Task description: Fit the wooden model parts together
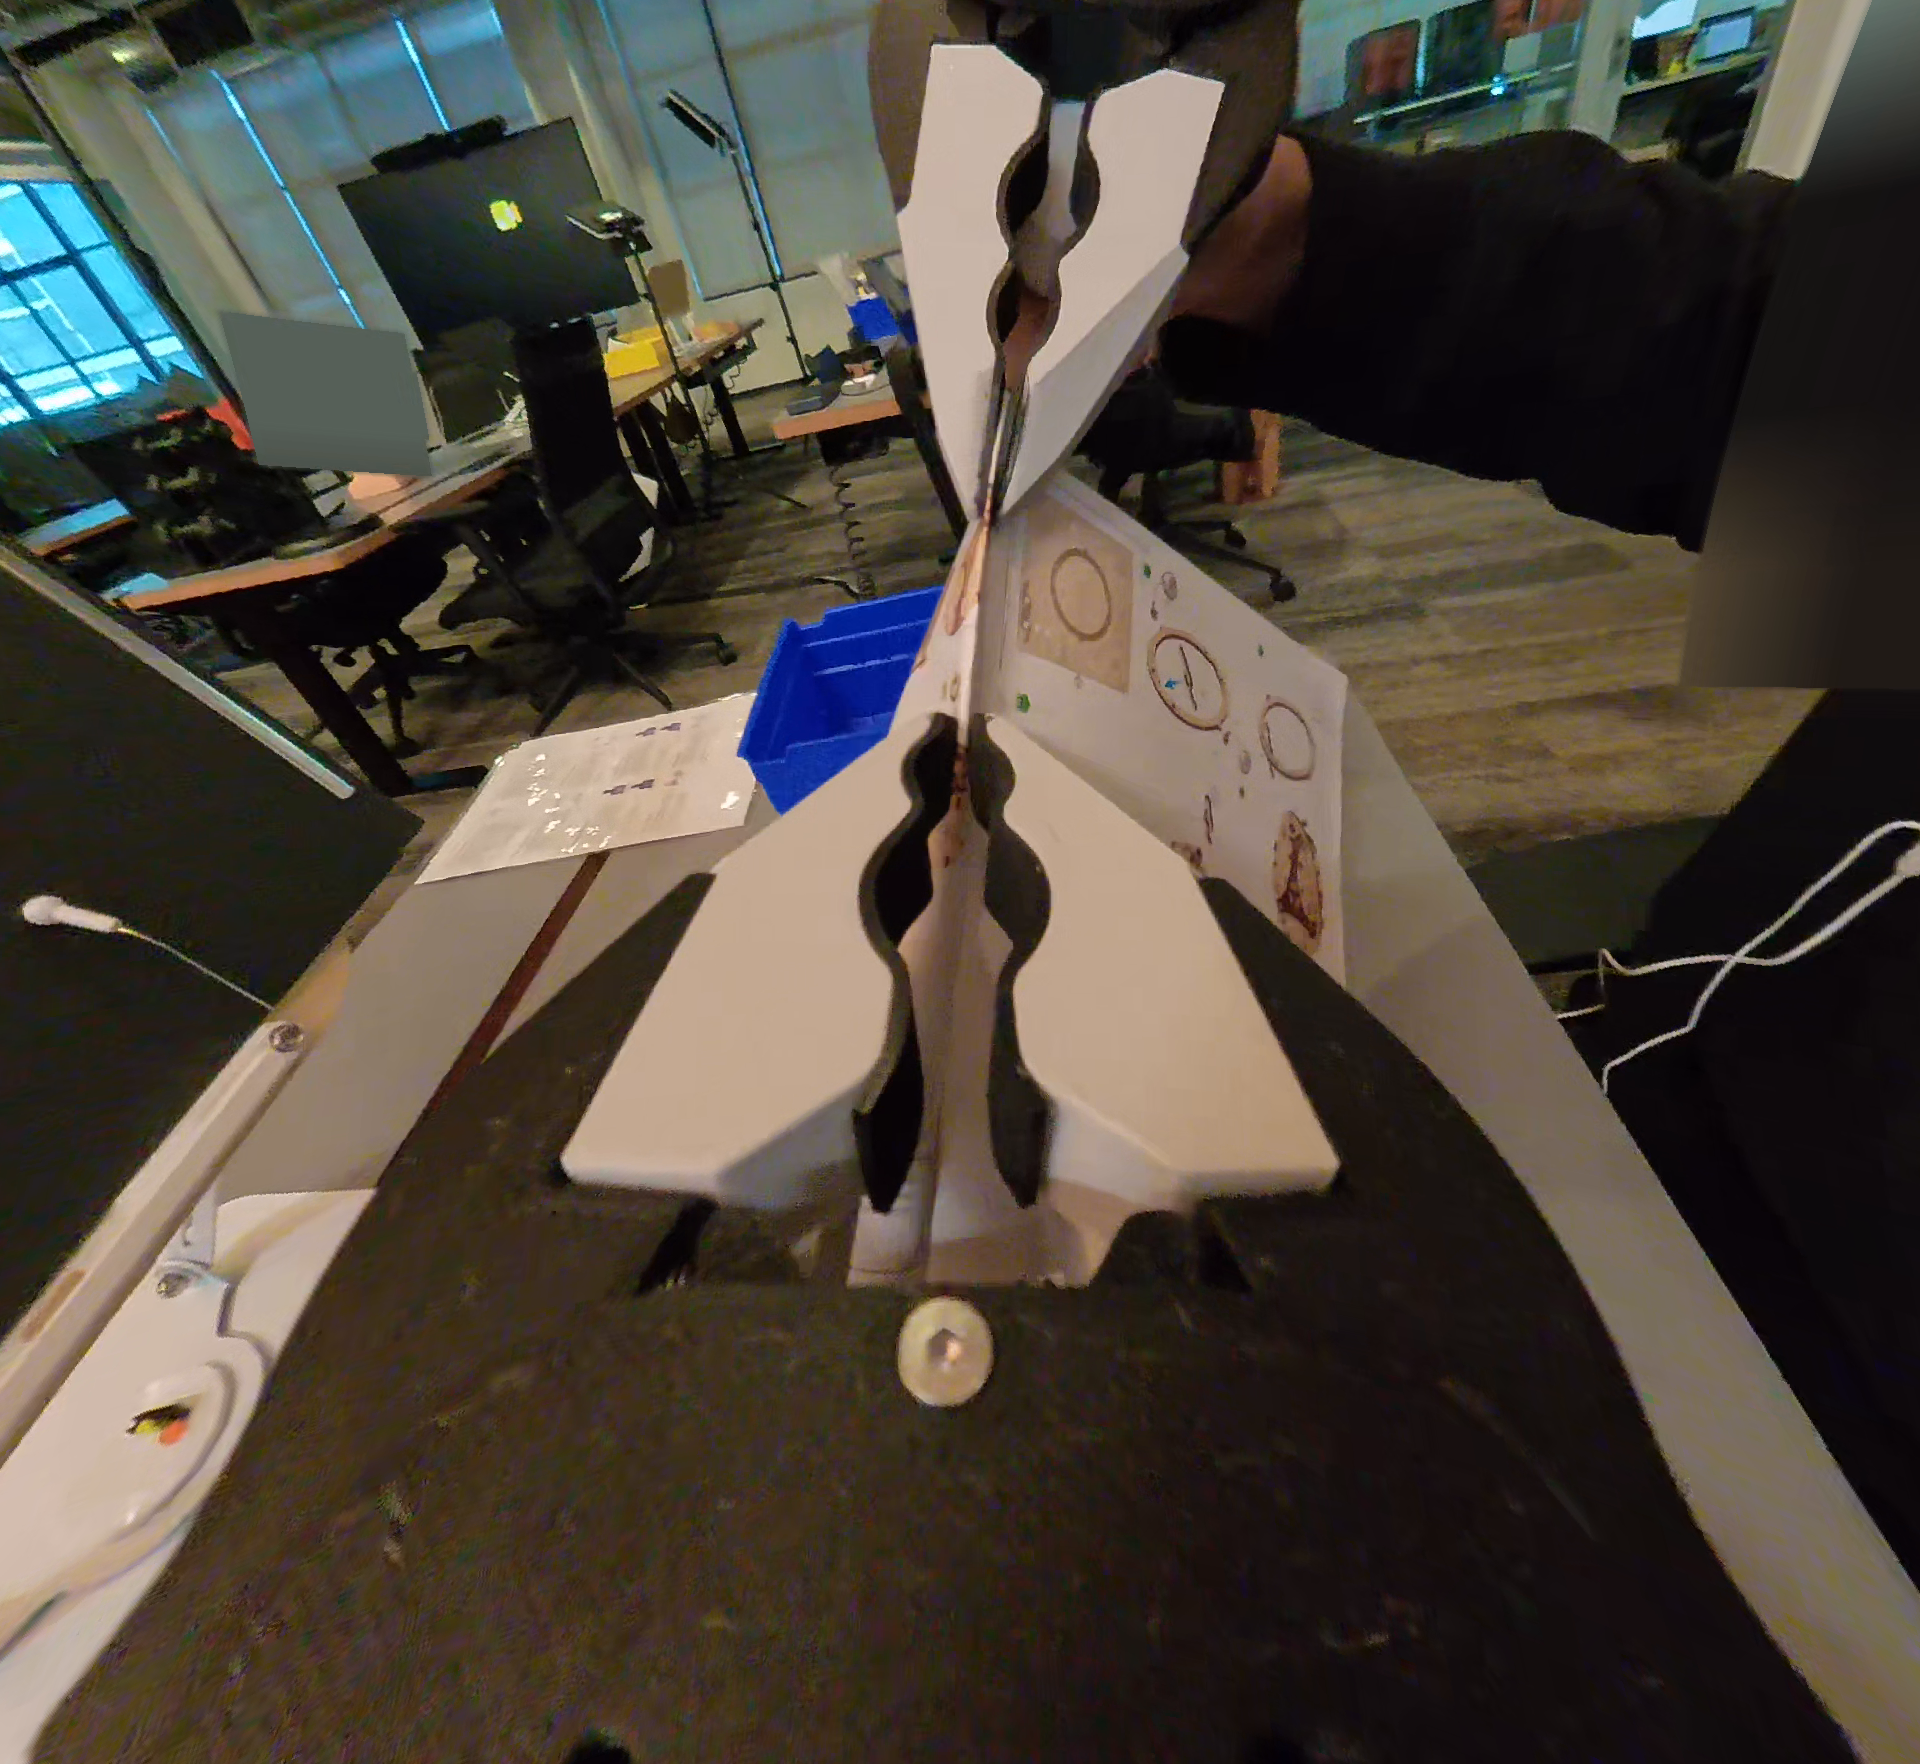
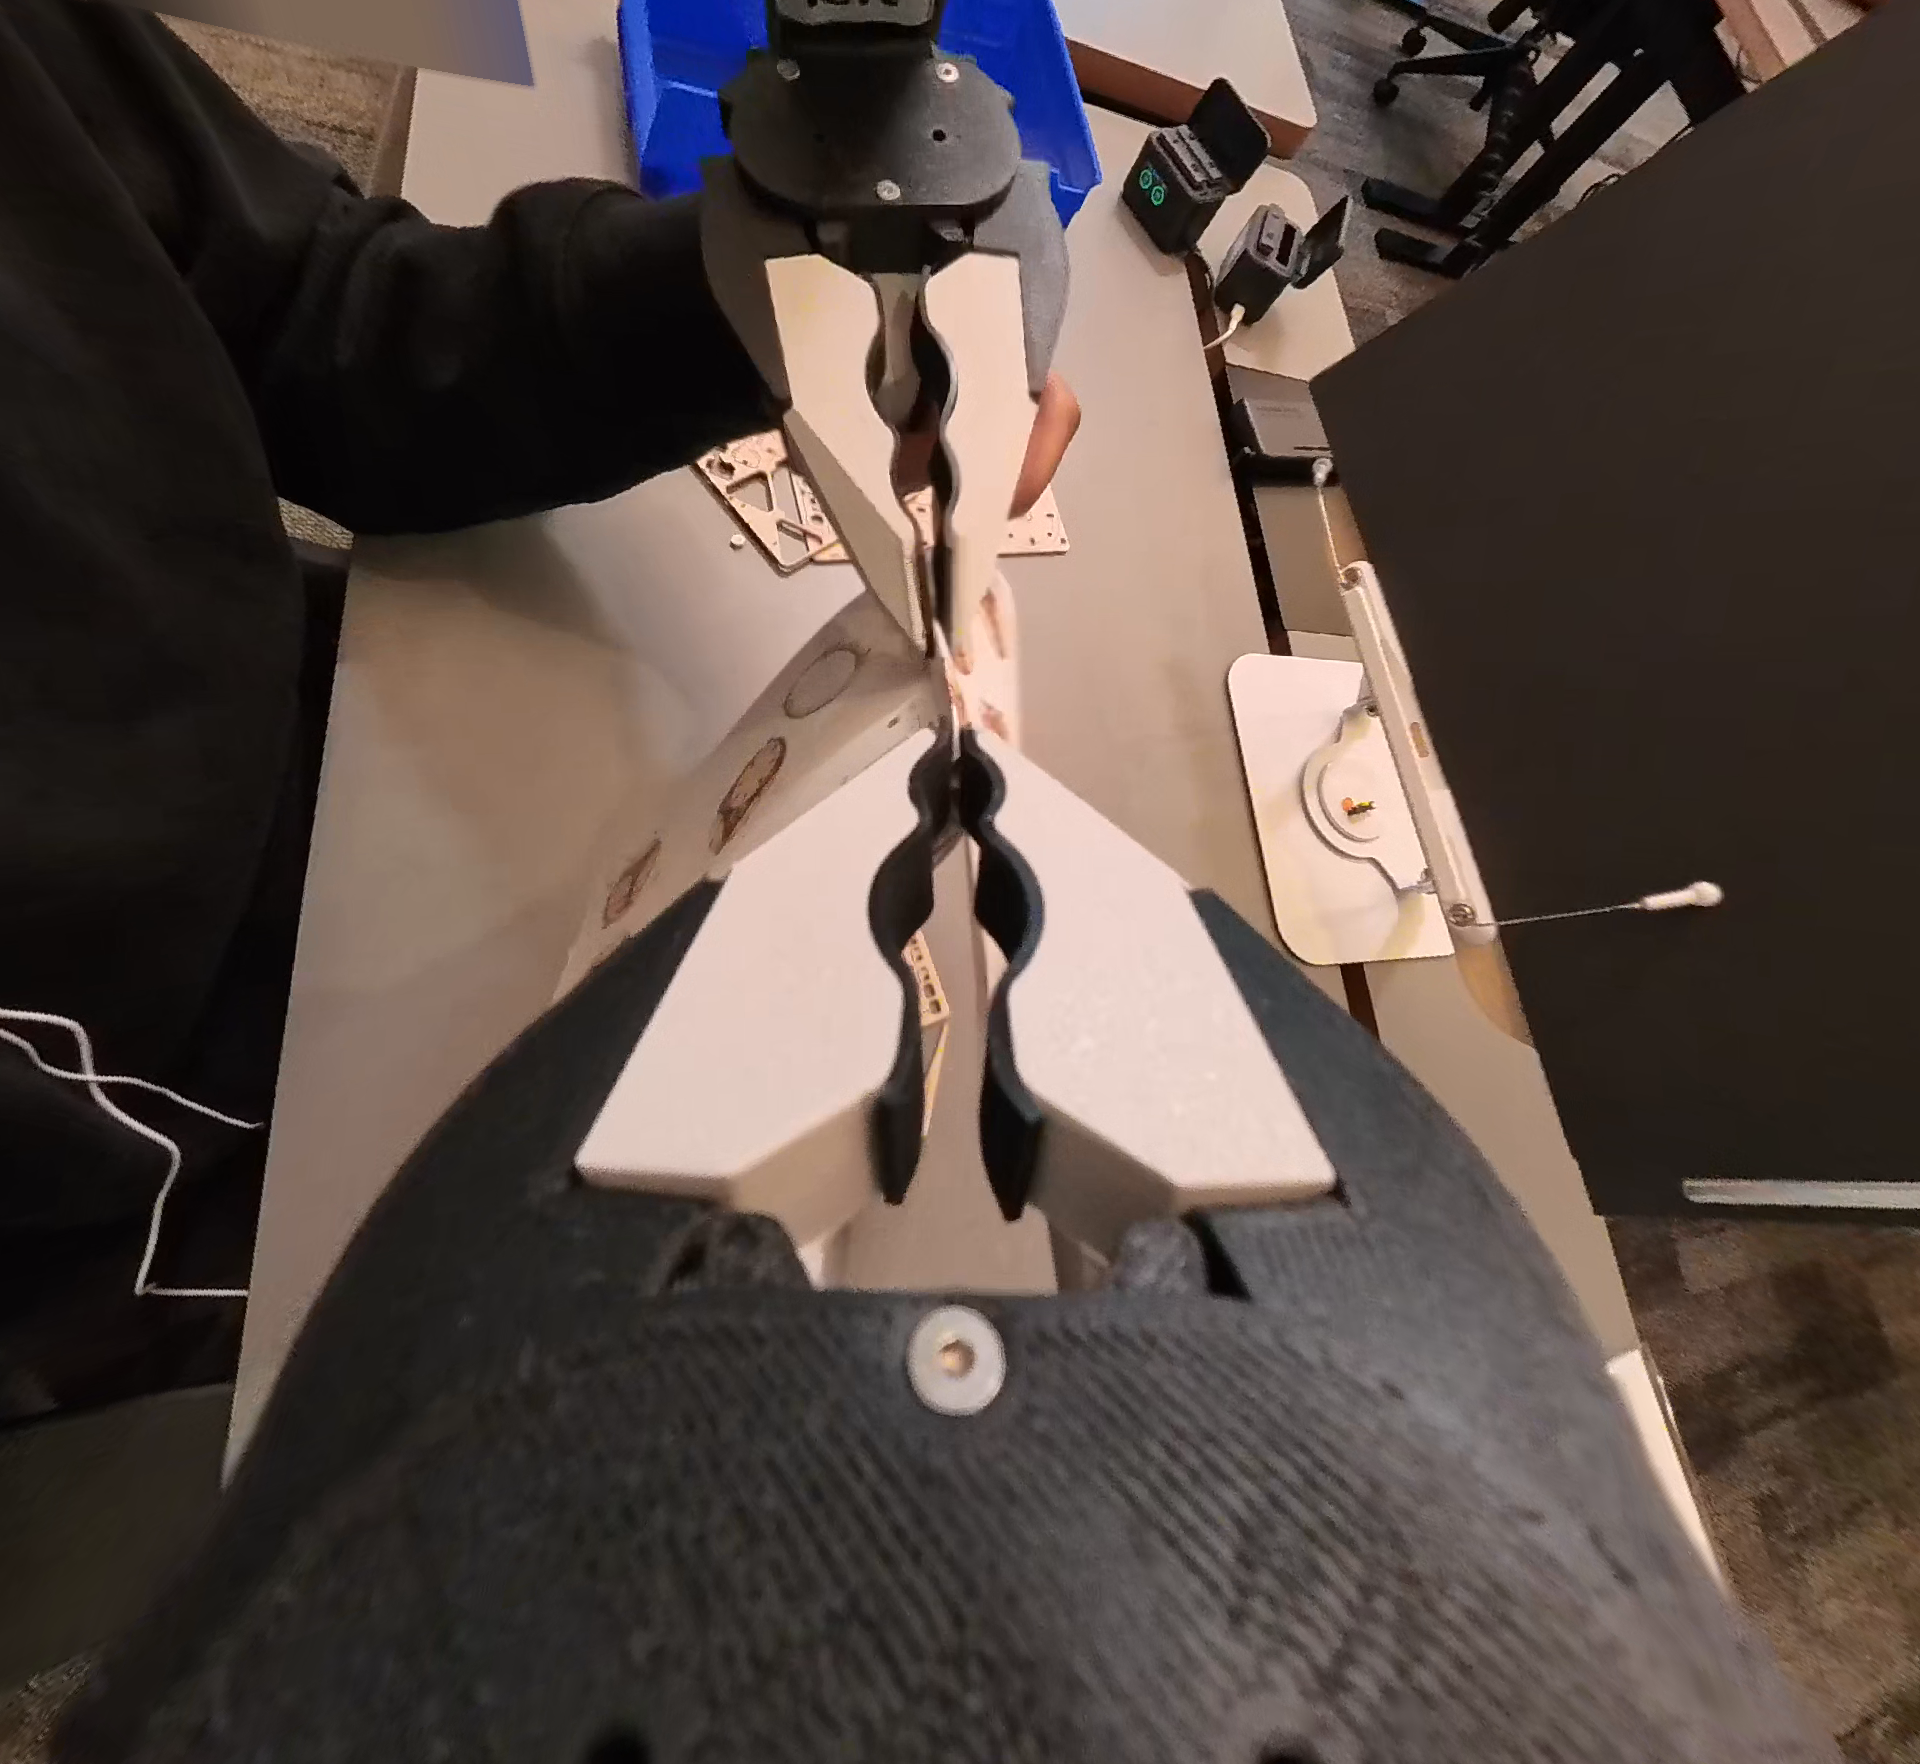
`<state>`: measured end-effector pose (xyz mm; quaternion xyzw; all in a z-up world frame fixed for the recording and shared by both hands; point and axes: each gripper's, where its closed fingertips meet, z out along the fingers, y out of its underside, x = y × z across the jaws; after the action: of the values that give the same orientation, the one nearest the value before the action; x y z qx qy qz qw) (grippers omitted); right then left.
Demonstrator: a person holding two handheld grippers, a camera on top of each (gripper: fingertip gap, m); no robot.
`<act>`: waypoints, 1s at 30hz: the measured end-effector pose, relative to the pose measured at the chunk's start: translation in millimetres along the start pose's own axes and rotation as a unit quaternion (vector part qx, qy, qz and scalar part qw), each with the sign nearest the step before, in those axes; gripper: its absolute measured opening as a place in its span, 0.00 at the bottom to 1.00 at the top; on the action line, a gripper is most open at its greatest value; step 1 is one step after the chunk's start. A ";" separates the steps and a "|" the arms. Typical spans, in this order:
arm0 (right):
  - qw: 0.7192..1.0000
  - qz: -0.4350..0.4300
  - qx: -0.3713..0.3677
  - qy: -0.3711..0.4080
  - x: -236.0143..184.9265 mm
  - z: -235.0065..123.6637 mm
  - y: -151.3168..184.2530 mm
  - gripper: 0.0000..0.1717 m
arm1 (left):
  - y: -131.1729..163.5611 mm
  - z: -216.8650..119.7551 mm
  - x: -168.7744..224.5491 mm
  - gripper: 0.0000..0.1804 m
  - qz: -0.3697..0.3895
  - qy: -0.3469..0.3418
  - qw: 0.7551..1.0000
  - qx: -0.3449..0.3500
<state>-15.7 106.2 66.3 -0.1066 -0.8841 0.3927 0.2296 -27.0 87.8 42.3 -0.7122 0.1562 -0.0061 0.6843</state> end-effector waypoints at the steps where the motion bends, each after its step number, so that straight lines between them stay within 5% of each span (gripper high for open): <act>1: 1.000 -0.001 -0.003 0.000 -0.5 0.2 0.9 0.00 | 1.0 0.7 1.2 0.00 -0.002 0.007 1.000 -0.005; 22: 0.999 -0.006 0.027 0.021 0.4 -18.6 -6.3 0.00 | -0.9 1.2 -4.0 0.15 0.032 -0.036 0.999 0.002; 30: 0.999 -0.007 0.018 0.035 4.4 -21.7 -2.0 0.00 | 2.1 5.1 0.8 0.00 0.009 -0.003 1.000 -0.024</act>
<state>-9.0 120.5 81.9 -0.1097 -0.8692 0.4024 0.2655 -25.6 92.6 39.7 -0.7270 0.1611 0.0061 0.6675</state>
